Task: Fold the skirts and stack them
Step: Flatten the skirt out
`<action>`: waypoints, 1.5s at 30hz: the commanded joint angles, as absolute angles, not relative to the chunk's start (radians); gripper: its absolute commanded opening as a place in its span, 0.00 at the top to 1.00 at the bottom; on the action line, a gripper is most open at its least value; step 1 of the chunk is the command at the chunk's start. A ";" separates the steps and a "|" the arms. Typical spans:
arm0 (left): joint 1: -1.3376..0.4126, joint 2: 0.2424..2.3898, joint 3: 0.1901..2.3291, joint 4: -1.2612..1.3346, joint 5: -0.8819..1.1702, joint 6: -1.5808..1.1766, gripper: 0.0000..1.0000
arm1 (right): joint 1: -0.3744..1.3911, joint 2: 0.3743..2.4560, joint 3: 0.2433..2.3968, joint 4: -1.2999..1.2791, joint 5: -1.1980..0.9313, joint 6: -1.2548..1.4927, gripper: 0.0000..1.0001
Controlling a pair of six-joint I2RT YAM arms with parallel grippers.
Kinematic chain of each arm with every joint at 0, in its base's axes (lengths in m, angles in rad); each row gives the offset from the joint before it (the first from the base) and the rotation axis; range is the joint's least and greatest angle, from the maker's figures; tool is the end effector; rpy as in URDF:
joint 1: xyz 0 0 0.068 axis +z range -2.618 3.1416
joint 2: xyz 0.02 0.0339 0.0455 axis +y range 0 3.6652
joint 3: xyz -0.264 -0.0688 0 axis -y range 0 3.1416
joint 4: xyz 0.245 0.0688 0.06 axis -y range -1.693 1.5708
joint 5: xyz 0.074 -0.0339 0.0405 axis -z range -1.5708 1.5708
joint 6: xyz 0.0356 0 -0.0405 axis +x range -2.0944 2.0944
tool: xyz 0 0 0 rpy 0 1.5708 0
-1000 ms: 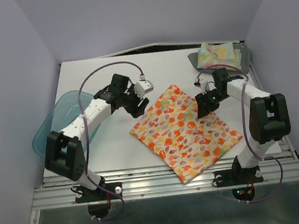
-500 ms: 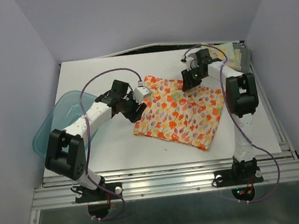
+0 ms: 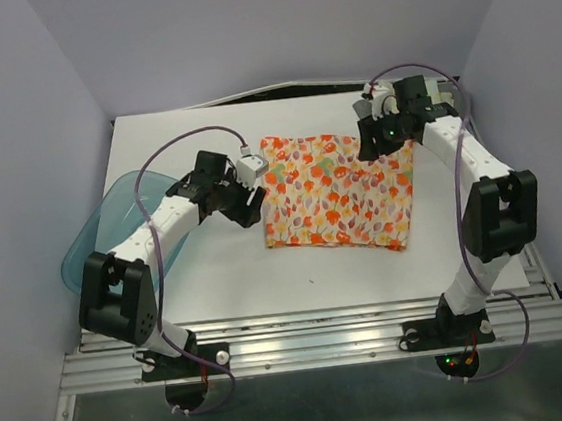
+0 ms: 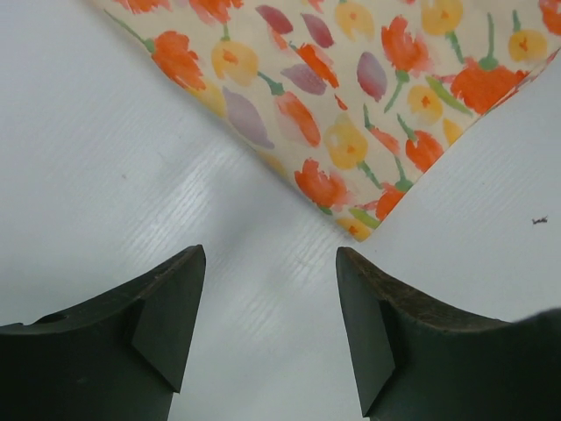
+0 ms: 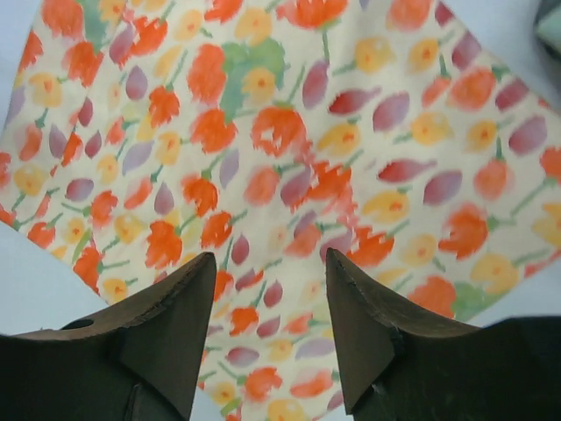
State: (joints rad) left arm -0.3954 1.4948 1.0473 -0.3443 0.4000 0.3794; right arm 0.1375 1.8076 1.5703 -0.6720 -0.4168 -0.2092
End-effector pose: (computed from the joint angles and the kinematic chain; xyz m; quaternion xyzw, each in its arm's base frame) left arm 0.2917 -0.1368 0.2488 0.4124 0.8110 -0.1868 0.3707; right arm 0.3939 0.0691 0.2868 -0.2258 0.8999 0.1842 0.3245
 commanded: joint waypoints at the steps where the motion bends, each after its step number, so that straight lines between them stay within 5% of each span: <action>1: -0.402 1.520 1.136 -0.216 0.442 0.301 0.27 | 0.120 1.772 1.399 -0.741 -0.362 -0.215 0.44; 16: -0.477 1.997 1.552 -0.196 0.235 0.511 0.38 | 0.120 1.793 1.127 -0.654 -0.198 -0.245 0.52; 27: -0.505 2.131 1.586 -0.273 0.146 0.529 0.42 | 0.231 1.793 1.063 -0.794 -0.440 -0.334 0.63; 33: -0.459 2.304 1.967 -0.400 0.198 0.451 0.38 | 0.465 1.706 1.049 -0.862 -0.664 -0.359 0.59; 38: -0.426 2.232 2.004 -0.422 0.299 0.388 0.24 | 0.431 1.617 1.189 -0.858 -0.816 -0.272 0.47; 45: -0.422 1.982 1.793 -0.445 0.337 0.373 0.23 | 0.233 1.737 1.446 -0.838 -0.605 -0.354 0.48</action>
State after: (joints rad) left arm -0.4103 2.1685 1.8545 -0.4168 0.2726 0.4057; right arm 0.3172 1.6749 1.3602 -0.8520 -0.7147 -0.2955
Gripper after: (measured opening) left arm 0.778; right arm 0.544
